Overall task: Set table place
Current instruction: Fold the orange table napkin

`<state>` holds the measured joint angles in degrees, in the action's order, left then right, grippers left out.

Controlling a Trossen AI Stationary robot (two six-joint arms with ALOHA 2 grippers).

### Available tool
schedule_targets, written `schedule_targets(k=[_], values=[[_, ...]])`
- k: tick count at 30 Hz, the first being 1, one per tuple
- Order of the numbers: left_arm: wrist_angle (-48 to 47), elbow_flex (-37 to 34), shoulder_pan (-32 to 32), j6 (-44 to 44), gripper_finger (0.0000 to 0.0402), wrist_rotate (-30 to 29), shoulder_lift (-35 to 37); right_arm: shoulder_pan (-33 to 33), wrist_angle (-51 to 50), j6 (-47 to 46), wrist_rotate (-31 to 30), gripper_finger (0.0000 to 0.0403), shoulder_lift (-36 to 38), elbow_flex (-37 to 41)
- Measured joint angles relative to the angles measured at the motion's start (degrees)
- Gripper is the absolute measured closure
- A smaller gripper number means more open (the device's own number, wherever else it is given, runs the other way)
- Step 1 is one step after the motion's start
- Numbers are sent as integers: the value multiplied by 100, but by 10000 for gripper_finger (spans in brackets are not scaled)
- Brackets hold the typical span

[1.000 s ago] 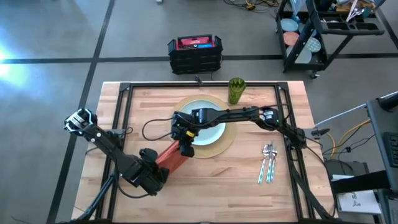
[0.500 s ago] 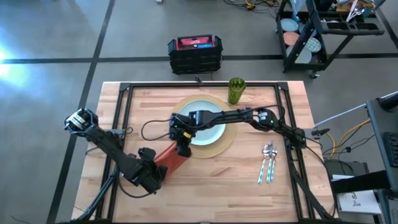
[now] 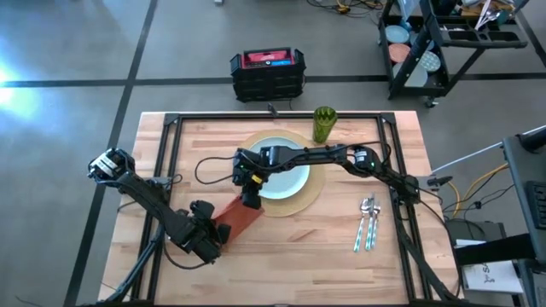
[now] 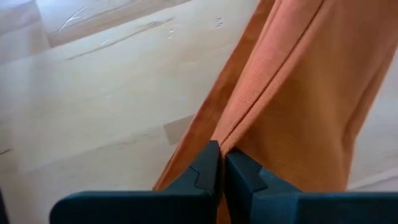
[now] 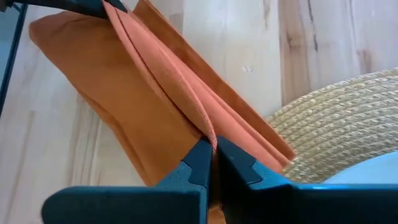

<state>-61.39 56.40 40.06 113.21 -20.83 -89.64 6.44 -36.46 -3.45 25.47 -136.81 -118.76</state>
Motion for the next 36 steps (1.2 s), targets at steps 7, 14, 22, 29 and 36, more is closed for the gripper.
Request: schedule_targets(k=[7, 14, 22, 29, 36], values=[[-13, 76, 2, 41, 352, -65, 67, 8, 14, -72, -34, 351, 0, 0], [-190, 307, 2, 87, 258, 72, 78, -3, 36, -100, -13, 273, 2, 0], [-1495, 1413, 39, 218, 226, 221, 80, -3, 29, -265, 4, 232, 279, 7], [-1710, 2048, 32, 216, 260, -966, 45, -22, -79, -242, 13, 237, 665, 3], [-213, 1421, -3, 89, 300, -1168, -371, -281, -392, -198, 147, 260, 509, 212]])
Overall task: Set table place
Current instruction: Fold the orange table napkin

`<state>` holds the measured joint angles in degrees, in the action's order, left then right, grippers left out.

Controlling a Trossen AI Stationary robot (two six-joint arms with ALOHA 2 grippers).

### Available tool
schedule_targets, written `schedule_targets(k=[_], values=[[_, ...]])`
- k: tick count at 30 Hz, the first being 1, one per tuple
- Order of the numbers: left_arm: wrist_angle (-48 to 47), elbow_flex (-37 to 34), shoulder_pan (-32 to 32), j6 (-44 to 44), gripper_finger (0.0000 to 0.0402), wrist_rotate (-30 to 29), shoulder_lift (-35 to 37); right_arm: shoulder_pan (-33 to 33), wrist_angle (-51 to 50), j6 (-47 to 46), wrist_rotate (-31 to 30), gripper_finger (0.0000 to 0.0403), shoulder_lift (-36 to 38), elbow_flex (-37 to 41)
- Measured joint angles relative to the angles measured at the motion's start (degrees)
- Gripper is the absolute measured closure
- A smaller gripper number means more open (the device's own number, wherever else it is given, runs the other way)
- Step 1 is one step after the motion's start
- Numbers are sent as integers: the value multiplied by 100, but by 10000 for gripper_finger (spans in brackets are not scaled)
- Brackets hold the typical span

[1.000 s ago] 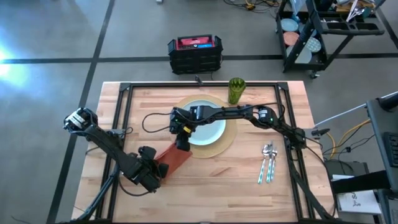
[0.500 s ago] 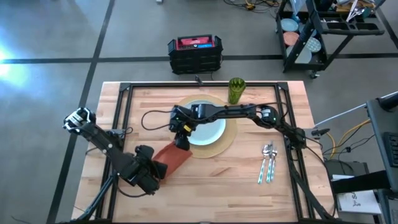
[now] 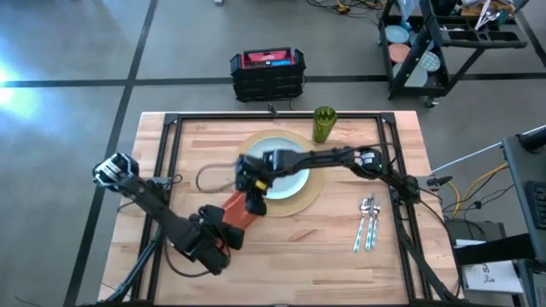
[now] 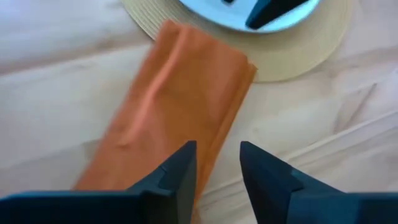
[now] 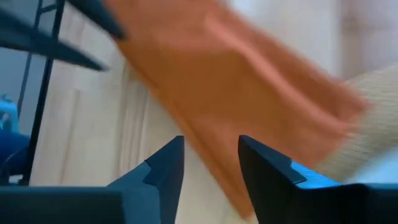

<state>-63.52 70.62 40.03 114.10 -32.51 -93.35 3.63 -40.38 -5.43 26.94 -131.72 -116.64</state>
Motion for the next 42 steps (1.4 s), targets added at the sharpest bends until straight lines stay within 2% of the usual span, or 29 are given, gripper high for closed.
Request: schedule_targets(k=[7, 13, 17, 20, 28, 35, 38, 42], values=[[938, -800, -4, 483, 324, 74, -489, -161, 582, -122, 28, 332, -234, 203], [1979, -1421, 13, 528, 326, 310, -499, -152, 673, -112, 9, 397, -464, 289], [2205, -1572, 15, 544, 327, 412, -499, -125, 594, -209, -81, 400, -511, 444], [2219, -1574, 32, 546, 327, 489, -499, -105, 570, -238, -468, 402, -511, 687], [2284, -1569, 92, 544, 327, 610, -498, -10, 519, -107, -294, 403, -428, 1002], [2304, -1132, 134, 233, 327, 677, -432, -87, 236, -10, -40, 403, -15, 513], [2309, -915, 245, 37, 327, 966, -462, -109, 76, 183, -25, 403, 230, 268], [2286, -862, 491, 292, 327, 1121, -524, -91, -424, 278, -210, 403, 228, 145]])
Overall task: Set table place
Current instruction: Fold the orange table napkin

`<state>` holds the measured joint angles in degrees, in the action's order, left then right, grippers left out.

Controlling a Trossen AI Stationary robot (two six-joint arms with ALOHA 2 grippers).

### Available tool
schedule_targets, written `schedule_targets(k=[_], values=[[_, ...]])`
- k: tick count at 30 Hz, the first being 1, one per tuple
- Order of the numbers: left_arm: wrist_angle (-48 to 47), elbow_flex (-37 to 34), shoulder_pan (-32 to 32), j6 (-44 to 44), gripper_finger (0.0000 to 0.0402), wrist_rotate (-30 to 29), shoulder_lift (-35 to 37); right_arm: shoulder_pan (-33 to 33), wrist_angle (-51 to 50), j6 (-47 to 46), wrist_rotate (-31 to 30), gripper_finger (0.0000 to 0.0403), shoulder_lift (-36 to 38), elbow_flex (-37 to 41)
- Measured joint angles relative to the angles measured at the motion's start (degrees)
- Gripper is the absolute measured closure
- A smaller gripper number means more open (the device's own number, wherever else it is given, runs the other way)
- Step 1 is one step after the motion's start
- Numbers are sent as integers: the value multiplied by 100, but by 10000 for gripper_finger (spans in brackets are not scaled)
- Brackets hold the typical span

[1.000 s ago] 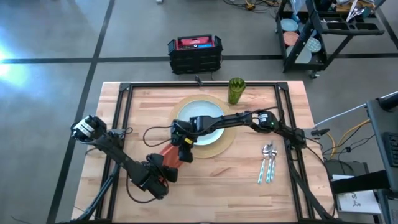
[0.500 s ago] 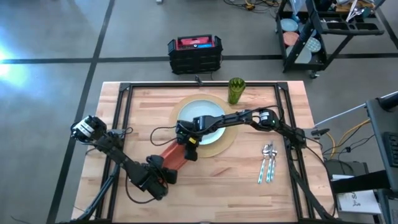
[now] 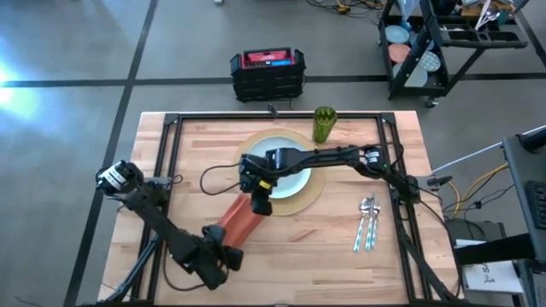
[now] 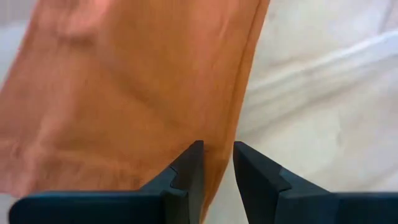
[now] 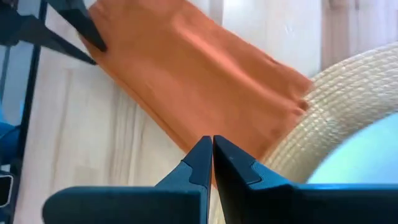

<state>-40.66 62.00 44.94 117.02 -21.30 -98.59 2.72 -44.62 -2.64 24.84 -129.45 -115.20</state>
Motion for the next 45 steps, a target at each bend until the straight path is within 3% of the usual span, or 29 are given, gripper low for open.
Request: schedule_targets(k=[9, 13, 19, 24, 27, 30, 34, 40, 45], values=[[205, 22, 327, 445, 327, -24, -7, -22, -1119, 333, -855, 403, 77, -20], [228, 97, 141, 294, 327, -469, -12, -20, -1095, 329, -855, 403, 221, -24], [132, 697, -332, -1481, 327, -876, -7, -33, -1749, 235, -898, 403, 615, -57], [-899, 977, -832, -2277, 327, -795, -2, -122, -2872, 249, -1617, 403, 1084, -44], [-1126, 975, -1229, -3170, 327, -425, 32, -250, -3050, 198, -1847, 403, 1531, 81], [-1013, 857, -1692, -4628, 327, 531, 105, -405, -3043, 42, -1849, 403, 2087, 289], [-1027, 791, -2253, -5722, 327, 1277, 208, -540, -2931, -311, -1903, 403, 2844, 723], [-975, 827, -2865, -6306, 331, 1431, 450, -746, -2651, -1337, -2445, 403, 4112, 1892], [-746, 595, -3000, -6742, 361, 1718, 414, -1018, -2417, -2321, -2791, 403, 5077, 2909]])
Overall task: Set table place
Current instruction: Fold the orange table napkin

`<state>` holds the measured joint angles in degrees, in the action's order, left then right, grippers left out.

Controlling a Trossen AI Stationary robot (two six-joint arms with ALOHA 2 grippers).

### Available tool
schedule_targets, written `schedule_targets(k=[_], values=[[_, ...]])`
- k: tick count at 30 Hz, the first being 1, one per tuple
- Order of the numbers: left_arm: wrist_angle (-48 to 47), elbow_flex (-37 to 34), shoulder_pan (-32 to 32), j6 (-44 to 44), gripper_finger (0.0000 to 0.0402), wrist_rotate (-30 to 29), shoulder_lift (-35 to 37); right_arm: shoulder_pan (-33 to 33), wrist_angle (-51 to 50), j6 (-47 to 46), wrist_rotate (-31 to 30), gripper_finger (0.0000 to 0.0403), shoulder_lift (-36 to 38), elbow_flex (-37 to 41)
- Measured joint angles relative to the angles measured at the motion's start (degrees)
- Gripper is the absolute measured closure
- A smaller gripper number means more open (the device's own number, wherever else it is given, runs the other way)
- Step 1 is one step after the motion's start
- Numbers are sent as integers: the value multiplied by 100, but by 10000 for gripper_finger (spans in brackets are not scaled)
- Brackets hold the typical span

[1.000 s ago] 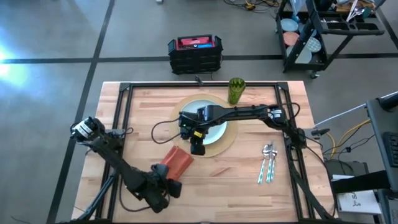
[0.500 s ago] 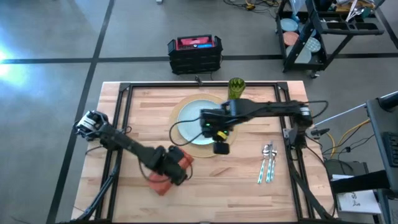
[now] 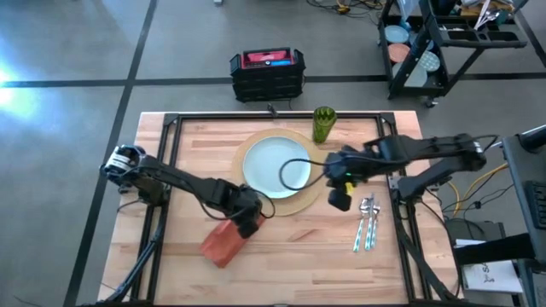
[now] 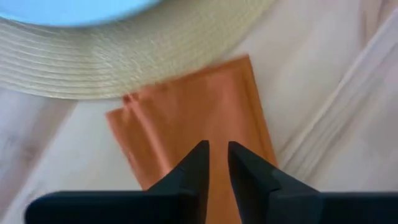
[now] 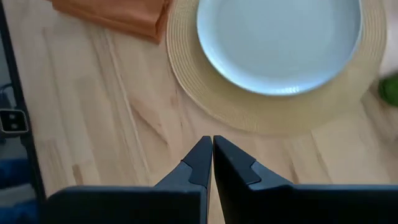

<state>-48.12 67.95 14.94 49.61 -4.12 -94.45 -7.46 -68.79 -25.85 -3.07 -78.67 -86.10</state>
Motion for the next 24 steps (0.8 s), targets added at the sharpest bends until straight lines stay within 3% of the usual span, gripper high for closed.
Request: schedule_targets(k=[6, 13, 16, 24], values=[[495, -724, 0, 7, 392, 367, -71, -349, 104, -939, -367, 403, 597, 568], [1487, -1689, -127, 134, 401, 828, -21, -660, 164, -1294, -604, 403, 618, 618], [1848, -2030, -172, 337, 401, 860, 16, -707, 189, -1372, -644, 403, 612, 618], [1755, -2683, -469, 649, 402, 577, 591, -728, 215, -1430, -765, 403, 612, 616]])
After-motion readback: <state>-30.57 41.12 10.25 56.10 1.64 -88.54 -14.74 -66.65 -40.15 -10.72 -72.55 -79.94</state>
